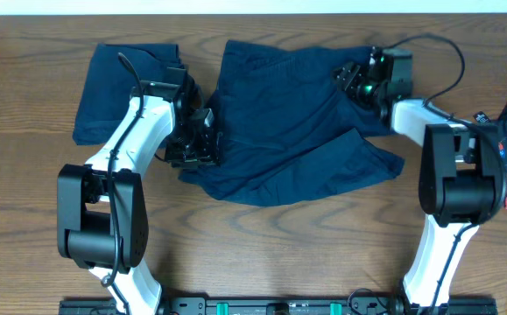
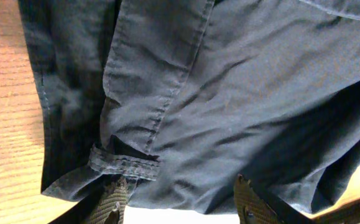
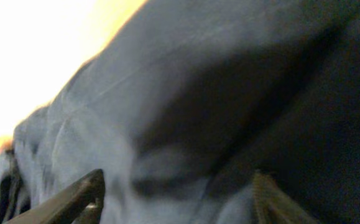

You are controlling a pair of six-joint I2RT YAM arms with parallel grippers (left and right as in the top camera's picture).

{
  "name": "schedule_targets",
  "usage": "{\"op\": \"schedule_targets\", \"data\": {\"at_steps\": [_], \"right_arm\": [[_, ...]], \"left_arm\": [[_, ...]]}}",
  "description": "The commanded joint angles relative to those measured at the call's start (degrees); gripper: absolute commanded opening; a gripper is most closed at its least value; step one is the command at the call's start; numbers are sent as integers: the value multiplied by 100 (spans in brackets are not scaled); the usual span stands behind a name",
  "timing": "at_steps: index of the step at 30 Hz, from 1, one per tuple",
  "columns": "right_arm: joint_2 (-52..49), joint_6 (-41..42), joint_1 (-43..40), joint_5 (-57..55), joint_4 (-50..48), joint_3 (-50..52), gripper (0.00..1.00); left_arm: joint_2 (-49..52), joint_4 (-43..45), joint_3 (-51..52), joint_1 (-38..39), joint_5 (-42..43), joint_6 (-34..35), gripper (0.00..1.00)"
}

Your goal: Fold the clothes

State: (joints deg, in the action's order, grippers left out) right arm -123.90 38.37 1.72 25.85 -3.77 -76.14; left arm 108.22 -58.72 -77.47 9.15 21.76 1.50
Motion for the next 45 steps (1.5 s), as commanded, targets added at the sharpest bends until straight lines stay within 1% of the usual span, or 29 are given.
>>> {"op": "schedule_targets", "data": {"at_steps": [1,2,6,8,9,11,13,16,20,25,26,28,29,31,32,34,38,40,42,43,44,45], "right_arm": [[754,-1244,-260,476,1023,-348,78],[990,-1537,-345,391,1628,-411,78],[1759,-2129,-601,280,3532,-448,77],[1985,-2216,-664,70,4454,-448,75],[2055,-2216,-671,-153,4970,-446,73],[2081,-2216,-651,-566,5818,-437,73],[2028,-2216,-614,-726,6234,-341,72],[1971,-2214,-535,-564,6153,11,68],[1971,-2214,-389,-46,5517,608,67],[1971,-2210,-103,750,3880,1300,66],[1971,-2166,-46,824,3600,1397,55],[1971,-2122,37,876,3270,1486,15],[1978,-2124,48,844,3279,1456,1],[2085,-2129,-26,796,3633,1290,1],[2190,-2129,-105,586,4028,1139,1],[2411,-2144,-256,-105,4865,802,1],[3008,-2323,-621,-1773,6894,-103,1],[3241,-2321,-734,-2157,7534,-345,1],[3477,-2321,-793,-2288,8065,-393,1],[3558,-2286,-809,-2284,8354,-389,3],[3595,-2227,-807,-2284,8555,-389,10],[3622,-2164,-807,-2286,8808,-387,25]], "left_arm": [[-79,-39,-44,-13,76,-11,57],[-79,-44,-44,-13,76,-13,57],[-79,-61,-44,-13,74,-15,58],[-79,-57,-44,-13,74,-15,58],[-79,-57,-44,-13,74,-15,58],[-79,-57,-44,-13,70,-17,58],[-79,-57,-44,-13,70,-17,58],[-79,-61,-44,-13,70,-17,58],[-79,-87,-44,-13,-39,-17,59],[-79,-168,-44,-13,-304,-39,59],[-79,-177,-44,-13,-367,-44,59],[-79,-195,-44,-13,-595,-42,59],[-79,-210,-44,-13,-721,-39,59],[-79,-262,-44,-13,-984,-42,59],[-79,-306,-44,-13,-1082,-42,59],[-79,-358,-44,-13,-1115,-52,59],[-79,-361,-44,-13,-1113,-61,59],[-79,-361,-44,-13,-1113,-61,59],[-79,-361,-44,-13,-1113,-61,59],[-79,-361,-44,-13,-1113,-59,59],[-79,-363,-44,-13,-1113,-59,59],[-79,-374,-44,-13,-1110,-59,59]]}}
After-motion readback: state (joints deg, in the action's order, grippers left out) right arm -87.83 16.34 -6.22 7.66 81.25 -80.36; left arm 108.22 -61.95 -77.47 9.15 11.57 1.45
